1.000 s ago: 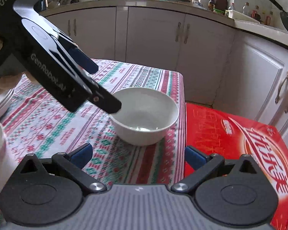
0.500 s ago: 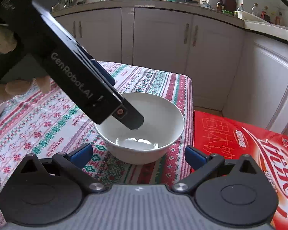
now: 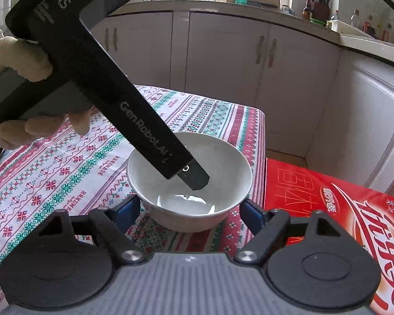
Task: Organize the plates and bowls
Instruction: 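Move the left tool to the pink-print white bowl and grasp its rim, then lift the pink-print bowl with the left tool and carry it toward the stack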
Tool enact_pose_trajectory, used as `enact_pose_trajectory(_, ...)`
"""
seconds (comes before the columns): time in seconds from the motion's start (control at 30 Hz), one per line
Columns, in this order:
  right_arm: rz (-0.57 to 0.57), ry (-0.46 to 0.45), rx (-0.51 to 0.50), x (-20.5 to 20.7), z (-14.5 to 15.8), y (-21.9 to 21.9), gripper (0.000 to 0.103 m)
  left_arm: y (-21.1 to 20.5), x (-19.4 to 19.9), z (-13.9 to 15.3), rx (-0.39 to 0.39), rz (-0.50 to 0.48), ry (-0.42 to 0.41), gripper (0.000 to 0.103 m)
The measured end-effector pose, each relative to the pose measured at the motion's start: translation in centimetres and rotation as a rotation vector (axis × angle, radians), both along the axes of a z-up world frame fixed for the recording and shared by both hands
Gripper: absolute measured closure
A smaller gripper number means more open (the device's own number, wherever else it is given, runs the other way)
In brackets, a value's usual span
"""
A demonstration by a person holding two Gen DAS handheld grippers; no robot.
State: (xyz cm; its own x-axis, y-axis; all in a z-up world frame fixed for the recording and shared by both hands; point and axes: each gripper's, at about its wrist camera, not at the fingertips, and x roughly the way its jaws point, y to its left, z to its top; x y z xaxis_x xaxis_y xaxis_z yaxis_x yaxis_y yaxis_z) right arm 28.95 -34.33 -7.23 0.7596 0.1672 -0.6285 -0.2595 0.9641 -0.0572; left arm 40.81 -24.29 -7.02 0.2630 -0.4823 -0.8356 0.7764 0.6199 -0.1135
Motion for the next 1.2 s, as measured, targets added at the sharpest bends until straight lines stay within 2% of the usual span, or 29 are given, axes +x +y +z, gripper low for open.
enact_pose_trajectory(0.63, 0.023, 0.014, -0.006, -0.6, 0.7, 0.3, 0.017, 0.1, -0.6, 0.3, 0.016, -0.014, 0.008, 0.046)
enact_pose_trajectory(0.83, 0.031, 0.035, -0.032, -2.0, 2.1, 1.2, 0.017, 1.0, -2.7, 2.0, 0.007, -0.029, -0.004, 0.046)
enact_pose_trajectory(1.2, 0.060, 0.045, 0.005, -5.8, 5.7, 2.7, 0.017, 3.4, -7.3, 6.0, -0.013, -0.026, -0.046, 0.046)
